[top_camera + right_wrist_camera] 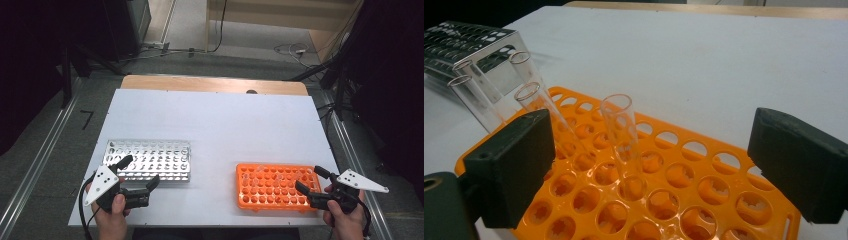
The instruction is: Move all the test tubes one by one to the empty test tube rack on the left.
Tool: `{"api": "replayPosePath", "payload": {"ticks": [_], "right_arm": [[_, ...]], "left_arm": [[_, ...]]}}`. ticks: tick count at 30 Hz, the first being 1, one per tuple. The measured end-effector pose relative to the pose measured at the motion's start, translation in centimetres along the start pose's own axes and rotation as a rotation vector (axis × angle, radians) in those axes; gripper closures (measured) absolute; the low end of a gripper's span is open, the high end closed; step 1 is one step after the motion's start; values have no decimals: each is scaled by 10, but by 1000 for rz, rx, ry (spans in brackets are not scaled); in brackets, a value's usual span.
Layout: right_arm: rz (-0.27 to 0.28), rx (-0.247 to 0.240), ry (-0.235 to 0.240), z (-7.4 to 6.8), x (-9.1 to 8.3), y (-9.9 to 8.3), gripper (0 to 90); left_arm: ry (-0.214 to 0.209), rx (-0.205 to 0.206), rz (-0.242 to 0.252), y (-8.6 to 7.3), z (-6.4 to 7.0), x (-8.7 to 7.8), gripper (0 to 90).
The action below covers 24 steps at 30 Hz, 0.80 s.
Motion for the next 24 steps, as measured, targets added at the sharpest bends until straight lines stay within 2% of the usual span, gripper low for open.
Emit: {"api": "replayPosePath", "payload": {"ticks": [2, 5, 12, 15, 17, 24], "right_arm": [[-10, 0, 5, -1, 0, -1, 96], [-16, 12, 24, -2, 1, -4, 225], [-80, 22, 43, -2, 9, -15, 456], [-94, 20, 55, -2, 11, -18, 497], [-126, 9, 58, -4, 15, -22, 530], [-140, -1, 22, -4, 20, -23, 625]], "left_arm": [[-6, -1, 2, 1, 2, 1, 0], [-10, 1, -2, 1, 4, 2, 0], [-18, -1, -12, 1, 5, 4, 0], [-21, 0, -18, 0, 6, 6, 0], [-24, 1, -25, -1, 7, 7, 0], [-30, 3, -30, -1, 11, 9, 0]]}}
Point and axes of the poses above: each handheld gripper's, and its own axes: x roughly forward along the jaws, y roughly out of its top, z roughly to its right, the point moved 6 cm from there along x, roughly forward along the jaws, and after that the axes turned 5 degrees about y, right-handed, at the moved point
